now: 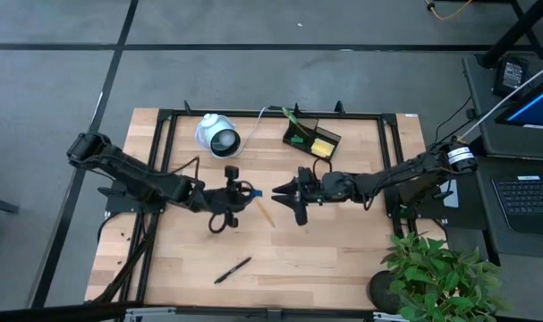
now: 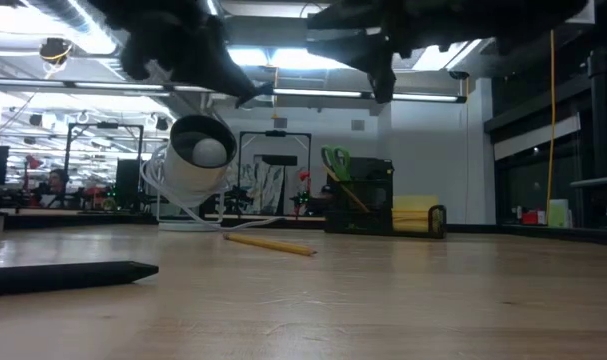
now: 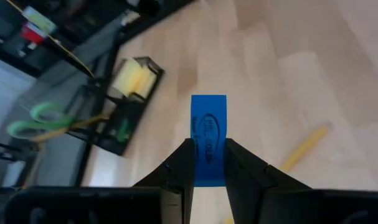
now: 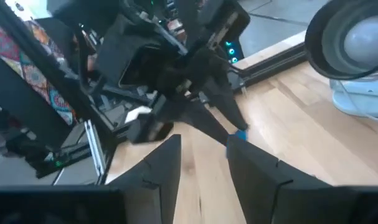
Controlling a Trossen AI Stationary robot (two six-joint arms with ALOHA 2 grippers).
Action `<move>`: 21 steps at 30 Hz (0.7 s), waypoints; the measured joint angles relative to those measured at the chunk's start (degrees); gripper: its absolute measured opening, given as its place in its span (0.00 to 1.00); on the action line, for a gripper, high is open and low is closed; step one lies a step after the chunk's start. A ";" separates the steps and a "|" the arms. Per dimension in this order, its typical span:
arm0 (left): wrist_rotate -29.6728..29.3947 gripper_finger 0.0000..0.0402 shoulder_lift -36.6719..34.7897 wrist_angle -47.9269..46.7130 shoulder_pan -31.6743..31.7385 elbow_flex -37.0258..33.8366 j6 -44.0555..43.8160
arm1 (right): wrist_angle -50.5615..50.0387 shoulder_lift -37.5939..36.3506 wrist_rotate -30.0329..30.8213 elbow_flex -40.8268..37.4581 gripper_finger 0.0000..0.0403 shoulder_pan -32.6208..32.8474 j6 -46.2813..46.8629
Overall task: Pick and place office supplies into organizer
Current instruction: Put the blue eraser into the desk organizer
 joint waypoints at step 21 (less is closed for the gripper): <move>-2.94 0.17 -0.04 8.34 2.26 0.04 10.37 | -8.89 6.47 -0.08 8.03 0.34 -4.73 4.14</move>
